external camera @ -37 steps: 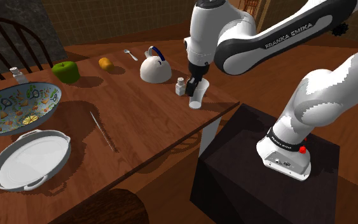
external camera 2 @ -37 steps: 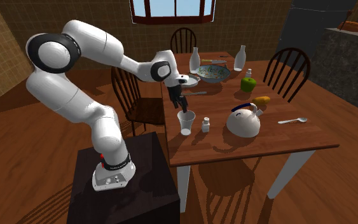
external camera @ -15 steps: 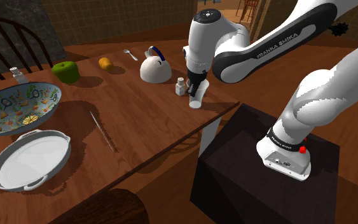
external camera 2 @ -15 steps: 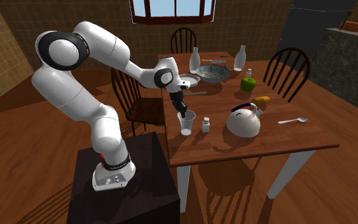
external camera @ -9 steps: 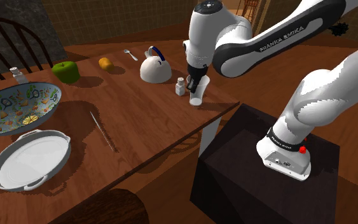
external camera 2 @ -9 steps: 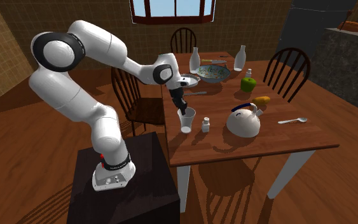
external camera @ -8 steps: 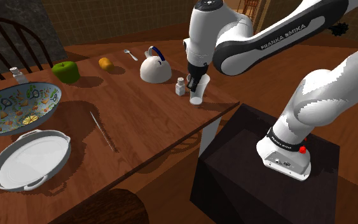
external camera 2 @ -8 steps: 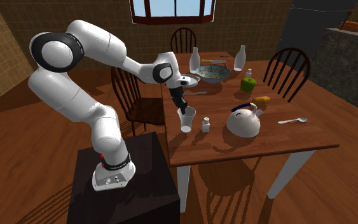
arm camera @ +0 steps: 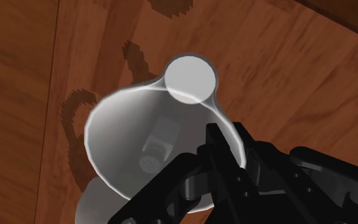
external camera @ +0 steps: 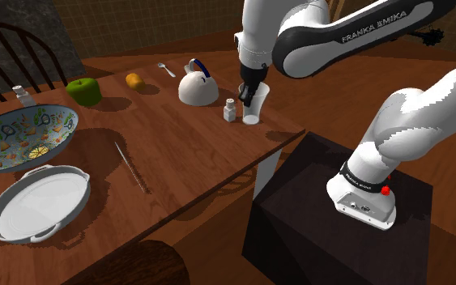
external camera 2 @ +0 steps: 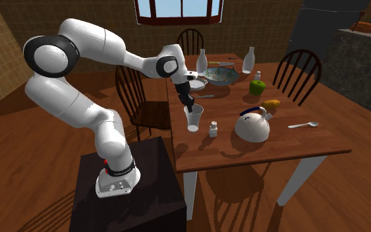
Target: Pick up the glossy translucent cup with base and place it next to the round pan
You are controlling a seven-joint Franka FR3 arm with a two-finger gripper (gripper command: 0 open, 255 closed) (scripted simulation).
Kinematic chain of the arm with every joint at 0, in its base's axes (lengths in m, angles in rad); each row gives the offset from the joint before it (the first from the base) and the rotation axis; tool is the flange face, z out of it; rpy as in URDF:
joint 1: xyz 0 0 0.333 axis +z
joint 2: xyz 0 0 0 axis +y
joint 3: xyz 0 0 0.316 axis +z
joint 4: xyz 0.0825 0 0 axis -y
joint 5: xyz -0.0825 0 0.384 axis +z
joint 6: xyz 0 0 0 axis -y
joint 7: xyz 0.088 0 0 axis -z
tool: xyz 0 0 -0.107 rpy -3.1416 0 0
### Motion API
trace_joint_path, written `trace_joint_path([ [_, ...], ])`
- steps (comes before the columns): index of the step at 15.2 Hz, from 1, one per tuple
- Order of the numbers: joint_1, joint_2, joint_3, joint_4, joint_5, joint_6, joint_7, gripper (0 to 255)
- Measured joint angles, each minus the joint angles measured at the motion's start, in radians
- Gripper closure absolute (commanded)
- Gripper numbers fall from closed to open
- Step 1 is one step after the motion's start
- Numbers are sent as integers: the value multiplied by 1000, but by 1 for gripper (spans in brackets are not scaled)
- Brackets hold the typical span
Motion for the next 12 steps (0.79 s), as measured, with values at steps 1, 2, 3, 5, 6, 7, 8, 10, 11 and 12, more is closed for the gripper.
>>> trace_joint_path([
  [1,3,-5,0,12,3,-17,-2,255],
  [2,3,-13,-5,19,5,-31,-10,255],
  [3,5,-20,-8,28,8,-46,-16,255],
  [5,5,-26,-13,49,10,-73,-24,255],
  [6,6,-32,-16,58,11,-87,-29,255],
  [7,6,-34,-17,68,13,-99,-32,255],
  [8,7,-37,-18,80,14,-114,-35,255],
  [10,8,-43,-21,102,16,-140,-42,255],
  [11,8,-47,-23,113,18,-155,-46,255],
  [12,8,-48,-25,126,18,-168,-50,255],
])
